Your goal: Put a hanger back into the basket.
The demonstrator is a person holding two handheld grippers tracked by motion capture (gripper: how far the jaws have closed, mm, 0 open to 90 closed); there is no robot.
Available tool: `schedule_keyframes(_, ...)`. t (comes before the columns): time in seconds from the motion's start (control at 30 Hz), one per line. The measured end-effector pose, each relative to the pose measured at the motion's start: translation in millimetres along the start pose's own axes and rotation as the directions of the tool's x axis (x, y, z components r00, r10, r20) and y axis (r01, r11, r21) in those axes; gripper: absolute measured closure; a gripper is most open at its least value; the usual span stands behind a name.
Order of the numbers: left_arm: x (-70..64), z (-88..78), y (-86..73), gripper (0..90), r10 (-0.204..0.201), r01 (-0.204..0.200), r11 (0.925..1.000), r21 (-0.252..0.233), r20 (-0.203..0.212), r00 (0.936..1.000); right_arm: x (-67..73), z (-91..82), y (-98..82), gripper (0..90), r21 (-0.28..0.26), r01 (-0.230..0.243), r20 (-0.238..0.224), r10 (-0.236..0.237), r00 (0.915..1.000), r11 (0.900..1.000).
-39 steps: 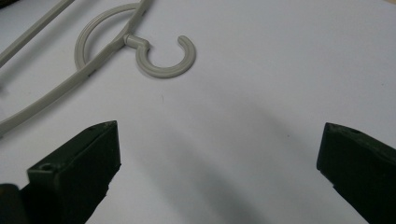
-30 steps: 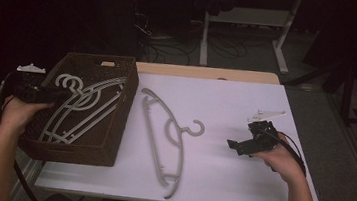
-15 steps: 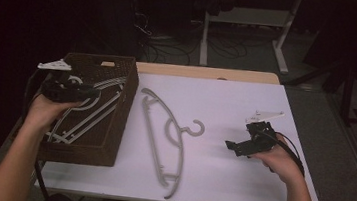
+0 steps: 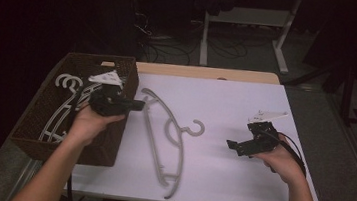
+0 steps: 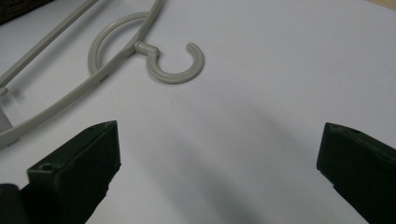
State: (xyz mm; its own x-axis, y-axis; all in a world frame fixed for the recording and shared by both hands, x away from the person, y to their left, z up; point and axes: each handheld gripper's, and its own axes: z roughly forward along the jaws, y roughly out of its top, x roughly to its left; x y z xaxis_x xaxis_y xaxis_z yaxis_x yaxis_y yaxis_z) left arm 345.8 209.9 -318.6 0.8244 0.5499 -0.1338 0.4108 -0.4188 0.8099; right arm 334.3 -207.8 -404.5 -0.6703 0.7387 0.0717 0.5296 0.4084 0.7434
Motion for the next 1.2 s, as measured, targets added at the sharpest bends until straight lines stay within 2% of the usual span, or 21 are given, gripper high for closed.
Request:
schedule_keyframes(0.1, -17.1, 23.7, -1.6, 90.0, 0.026, -0.028, 0.9989, 0.038, 0.038, 0.9989, -0.2, 0.1, -0.4, 0.0, 0.000, 0.003, 0.000, -0.003, 1.0000, 1.000)
schedule_keyframes(0.13, -25.6, 39.7, -6.7, 90.0, 0.036, -0.040, 0.9964, 0.075, 0.062, 0.9975, -0.6, 0.0, -0.8, 0.0, 0.000, 0.007, -0.001, -0.007, 1.0000, 1.000)
schedule_keyframes(0.17, -25.6, 39.7, -6.7, 90.0, 0.036, -0.040, 0.9964, 0.075, 0.062, 0.9975, -0.6, 0.0, -0.8, 0.0, 0.000, 0.007, -0.001, -0.007, 1.0000, 1.000)
schedule_keyframes(0.23, -31.9, 54.9, -14.6, 90.0, 0.033, -0.042, 0.9928, 0.112, 0.085, 0.9959, -0.9, -0.1, -1.1, 0.0, 0.000, 0.007, -0.003, -0.007, 1.0000, 1.000)
schedule_keyframes(0.27, -34.5, 61.9, -19.1, 90.0, 0.029, -0.041, 0.9903, 0.133, 0.094, 0.9951, -0.8, 0.2, -1.4, 0.0, 0.002, 0.007, -0.003, -0.007, 1.0000, 1.000)
schedule_keyframes(0.3, -38.6, 74.8, -29.2, 90.0, 0.028, -0.046, 0.9839, 0.173, 0.110, 0.9936, -0.8, 0.5, -1.6, 0.0, 0.004, 0.007, -0.005, -0.007, 1.0000, 1.000)
schedule_keyframes(0.33, -40.4, 80.9, -34.6, 90.0, 0.023, -0.045, 0.9807, 0.190, 0.117, 0.9928, -0.7, 0.8, -1.8, 0.0, 0.006, 0.008, -0.005, -0.008, 1.0000, 1.000)
schedule_keyframes(0.37, -40.4, 80.9, -34.6, 90.0, 0.023, -0.045, 0.9807, 0.190, 0.117, 0.9928, -0.5, 1.2, -1.8, 0.0, 0.006, 0.008, -0.005, -0.008, 1.0000, 1.000)
schedule_keyframes(0.4, -42.3, 86.9, -40.2, 90.0, 0.017, -0.043, 0.9769, 0.209, 0.126, 0.9919, -0.5, 1.2, -1.8, 0.0, 0.006, 0.008, -0.005, -0.008, 1.0000, 1.000)
schedule_keyframes(0.43, -46.2, 98.4, -51.3, 90.0, 0.012, -0.048, 0.9672, 0.249, 0.145, 0.9894, -0.1, 2.0, -1.9, 0.0, 0.009, 0.010, -0.008, -0.010, 0.9999, 1.000)
schedule_keyframes(0.47, -46.2, 98.4, -51.3, 90.0, 0.012, -0.048, 0.9672, 0.249, 0.145, 0.9894, 0.2, 2.4, -1.8, 0.0, 0.009, 0.012, -0.008, -0.012, 0.9999, 1.000)
schedule_keyframes(0.6, -54.0, 117.6, -68.7, 90.0, 0.009, -0.065, 0.9470, 0.315, 0.177, 0.9842, 0.6, 3.2, -1.9, 0.0, 0.011, 0.015, -0.009, -0.015, 0.9998, 1.000)
schedule_keyframes(0.63, -58.4, 125.5, -73.4, 90.0, 0.017, -0.081, 0.9369, 0.340, 0.187, 0.9823, 0.6, 3.5, -2.0, 0.0, 0.013, 0.017, -0.008, -0.017, 0.9998, 1.000)
schedule_keyframes(0.67, -58.4, 125.5, -73.4, 90.0, 0.017, -0.081, 0.9369, 0.340, 0.187, 0.9823, 0.6, 3.5, -2.0, 0.0, 0.013, 0.017, -0.008, -0.017, 0.9998, 1.000)
schedule_keyframes(0.7, -62.1, 131.8, -75.6, 90.0, 0.030, -0.095, 0.9293, 0.357, 0.182, 0.9828, 0.7, 3.5, -2.1, 0.0, 0.011, 0.014, -0.008, -0.014, 0.9999, 1.000)
schedule_keyframes(0.93, -65.6, 144.4, -69.2, 90.0, 0.024, -0.087, 0.9377, 0.336, 0.187, 0.9821, 0.7, 2.6, -2.4, 0.0, 0.012, 0.011, -0.008, -0.011, 0.9999, 1.000)
schedule_keyframes(1.0, -68.6, 157.2, -61.6, 90.0, 0.027, -0.091, 0.9395, 0.330, 0.194, 0.9807, 0.5, 2.0, -2.3, 0.0, 0.008, 0.012, -0.007, -0.012, 0.9999, 1.000)
schedule_keyframes(1.07, -69.9, 162.4, -58.5, 90.0, 0.029, -0.094, 0.9397, 0.329, 0.197, 0.9799, 0.2, 1.6, -2.2, 0.0, 0.006, 0.011, -0.007, -0.011, 0.9999, 1.000)
schedule_keyframes(1.1, -72.7, 174.0, -51.6, 90.0, 0.035, -0.102, 0.9404, 0.324, 0.208, 0.9776, -0.6, 0.8, -2.3, 0.0, 0.004, 0.011, -0.007, -0.011, 0.9999, 1.000)
schedule_keyframes(1.13, -72.7, 174.0, -51.6, 90.0, 0.035, -0.102, 0.9404, 0.324, 0.208, 0.9776, -0.6, 0.8, -2.3, 0.0, 0.004, 0.011, -0.007, -0.011, 0.9999, 1.000)
schedule_keyframes(1.2, -75.8, 186.2, -44.6, 90.0, 0.044, -0.113, 0.9412, 0.318, 0.215, 0.9757, -1.4, 0.0, -2.5, 0.0, 0.001, 0.006, -0.007, -0.006, 1.0000, 1.000)
